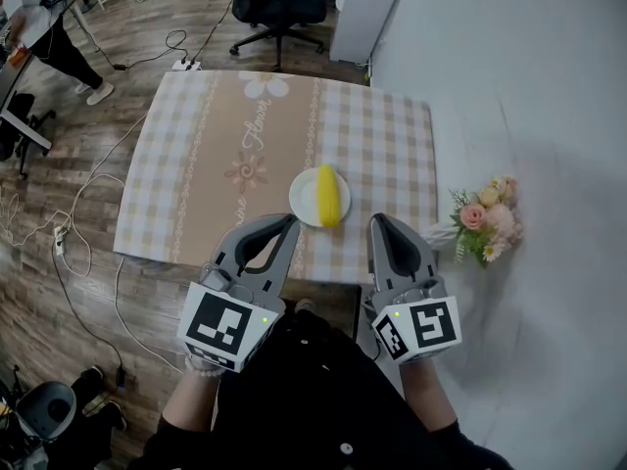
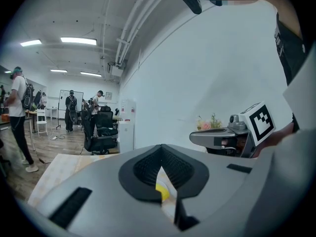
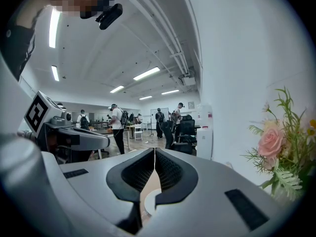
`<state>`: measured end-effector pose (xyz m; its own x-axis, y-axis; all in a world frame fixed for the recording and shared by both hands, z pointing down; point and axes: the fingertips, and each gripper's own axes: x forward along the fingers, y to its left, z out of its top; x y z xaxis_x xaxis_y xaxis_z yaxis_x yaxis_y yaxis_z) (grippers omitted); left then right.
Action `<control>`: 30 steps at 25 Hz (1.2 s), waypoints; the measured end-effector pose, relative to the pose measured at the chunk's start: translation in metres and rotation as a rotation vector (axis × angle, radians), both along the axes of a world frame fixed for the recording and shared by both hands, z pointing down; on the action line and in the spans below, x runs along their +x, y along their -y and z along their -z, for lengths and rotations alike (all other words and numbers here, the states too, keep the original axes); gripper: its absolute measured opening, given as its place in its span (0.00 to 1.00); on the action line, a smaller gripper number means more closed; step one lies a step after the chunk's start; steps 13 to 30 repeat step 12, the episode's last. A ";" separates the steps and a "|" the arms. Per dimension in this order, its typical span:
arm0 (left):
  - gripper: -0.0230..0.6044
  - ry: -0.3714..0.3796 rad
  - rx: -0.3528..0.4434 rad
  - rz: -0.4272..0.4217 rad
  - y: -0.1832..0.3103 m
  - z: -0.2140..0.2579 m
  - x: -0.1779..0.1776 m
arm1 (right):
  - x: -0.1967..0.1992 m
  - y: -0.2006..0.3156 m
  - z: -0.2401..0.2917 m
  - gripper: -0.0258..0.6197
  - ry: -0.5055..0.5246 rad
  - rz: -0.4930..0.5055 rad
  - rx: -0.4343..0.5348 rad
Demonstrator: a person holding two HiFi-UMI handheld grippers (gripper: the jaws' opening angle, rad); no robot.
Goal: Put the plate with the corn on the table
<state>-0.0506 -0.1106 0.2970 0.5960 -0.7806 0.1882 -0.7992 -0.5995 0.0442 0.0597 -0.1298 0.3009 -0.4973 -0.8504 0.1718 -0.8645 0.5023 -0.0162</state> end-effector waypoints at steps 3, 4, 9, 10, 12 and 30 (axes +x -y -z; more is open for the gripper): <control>0.06 0.005 -0.002 -0.001 0.001 -0.002 0.000 | -0.001 0.001 -0.004 0.11 0.000 0.005 -0.008; 0.06 0.000 -0.014 0.006 0.001 -0.002 0.001 | -0.001 0.001 -0.005 0.11 0.000 0.006 -0.010; 0.06 -0.004 -0.028 0.010 0.000 -0.003 0.000 | -0.003 0.001 -0.006 0.11 -0.005 0.010 -0.013; 0.06 -0.009 -0.042 0.016 0.000 -0.003 0.000 | -0.003 0.001 -0.006 0.11 -0.006 0.010 -0.014; 0.06 -0.018 -0.065 0.026 -0.001 -0.003 0.000 | -0.004 0.001 -0.007 0.11 -0.008 0.011 -0.015; 0.06 -0.018 -0.065 0.026 -0.001 -0.003 0.000 | -0.004 0.001 -0.007 0.11 -0.008 0.011 -0.015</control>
